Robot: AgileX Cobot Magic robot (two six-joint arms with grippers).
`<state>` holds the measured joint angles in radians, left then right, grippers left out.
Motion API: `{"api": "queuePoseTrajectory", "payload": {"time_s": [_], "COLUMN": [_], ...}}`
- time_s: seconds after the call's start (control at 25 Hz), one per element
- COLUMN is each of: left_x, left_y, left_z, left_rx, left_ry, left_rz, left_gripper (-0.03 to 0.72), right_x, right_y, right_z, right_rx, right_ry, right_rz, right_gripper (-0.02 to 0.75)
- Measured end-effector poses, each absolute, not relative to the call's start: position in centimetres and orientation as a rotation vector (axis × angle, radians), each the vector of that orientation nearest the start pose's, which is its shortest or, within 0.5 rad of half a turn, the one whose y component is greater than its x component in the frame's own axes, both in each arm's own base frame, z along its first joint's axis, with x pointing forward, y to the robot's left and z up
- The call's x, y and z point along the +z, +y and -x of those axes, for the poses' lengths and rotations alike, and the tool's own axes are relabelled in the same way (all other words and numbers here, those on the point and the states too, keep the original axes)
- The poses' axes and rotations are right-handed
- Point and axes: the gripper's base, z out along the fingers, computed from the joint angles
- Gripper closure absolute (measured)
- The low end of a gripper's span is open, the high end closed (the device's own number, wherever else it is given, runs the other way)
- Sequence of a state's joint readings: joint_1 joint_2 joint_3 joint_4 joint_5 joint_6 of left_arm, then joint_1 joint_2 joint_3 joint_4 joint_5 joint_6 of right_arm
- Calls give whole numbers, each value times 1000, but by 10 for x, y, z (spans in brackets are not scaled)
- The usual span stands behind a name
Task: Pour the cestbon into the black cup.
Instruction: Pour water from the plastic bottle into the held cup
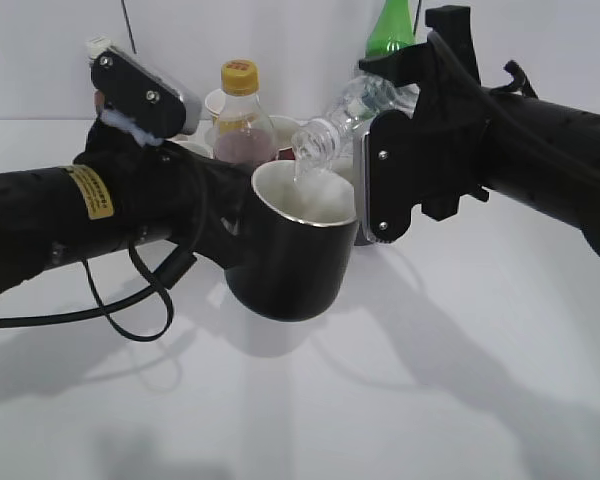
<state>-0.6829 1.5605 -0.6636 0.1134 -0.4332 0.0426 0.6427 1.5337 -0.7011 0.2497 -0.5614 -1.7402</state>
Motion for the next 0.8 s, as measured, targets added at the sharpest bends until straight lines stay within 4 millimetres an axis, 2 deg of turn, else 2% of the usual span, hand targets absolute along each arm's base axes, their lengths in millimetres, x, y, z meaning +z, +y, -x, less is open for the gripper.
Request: {"api": "queuePoseTrajectory", "payload": {"time_s": [0.2, 0.44, 0.52, 0.64, 0.8], "left_x": [206, 206, 206, 206, 206], "left_y": [-199, -199, -199, -199, -199], "left_z": [-236, -236, -236, -236, -236], "left_rx": [-402, -402, -401, -401, -401], "left_ry": [1789, 1789, 1789, 1789, 1789], "left_rz": [-827, -829, -830, -830, -830], "left_gripper": [645, 645, 645, 645, 645], "right_x": [239, 238, 234, 222, 218], "right_y": [176, 175, 176, 177, 177], "right_z": [-262, -263, -262, -257, -255], "right_rx": [-841, -838, -766, -558, -316], "right_ry": [914, 935, 1008, 1202, 1449], "right_rz": [1552, 1545, 1551, 1547, 1356], "right_gripper": [233, 233, 233, 233, 233]}}
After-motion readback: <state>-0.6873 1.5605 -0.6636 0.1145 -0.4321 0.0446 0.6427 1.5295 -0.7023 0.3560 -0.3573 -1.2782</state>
